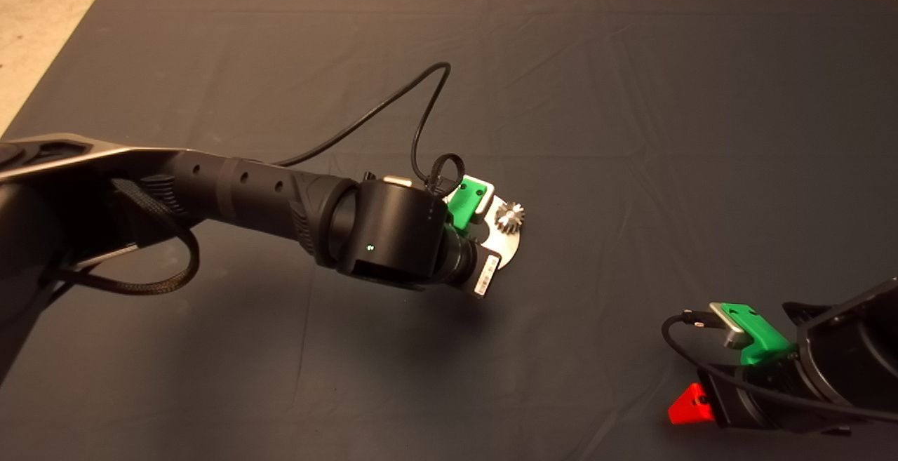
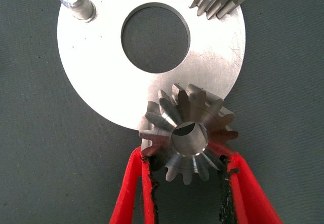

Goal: Install three planetary gears onto the carrier pins

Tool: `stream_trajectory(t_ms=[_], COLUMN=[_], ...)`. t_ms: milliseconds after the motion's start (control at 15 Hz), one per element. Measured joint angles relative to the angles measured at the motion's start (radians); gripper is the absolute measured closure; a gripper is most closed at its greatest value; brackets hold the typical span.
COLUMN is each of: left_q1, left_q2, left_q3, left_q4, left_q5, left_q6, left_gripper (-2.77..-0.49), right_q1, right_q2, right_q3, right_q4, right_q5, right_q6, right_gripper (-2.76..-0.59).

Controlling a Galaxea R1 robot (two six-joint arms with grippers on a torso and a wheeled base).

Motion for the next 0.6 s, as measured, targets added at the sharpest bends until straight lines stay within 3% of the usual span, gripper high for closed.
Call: stream_trajectory(t_ms=[600], left_q1=[0.012], left_q2=[0.005], left_q3=[-0.002], left_q4=[0.0], left_q5=[0.0], left_q6=[0.0], left_gripper=[-0.51], right_q1=[0.0], right_q2=[0.0], right_q3=[0.0], right_q4=[0.0], right_q5=[0.0], right_q6=[0.0], right_gripper=[-2.2])
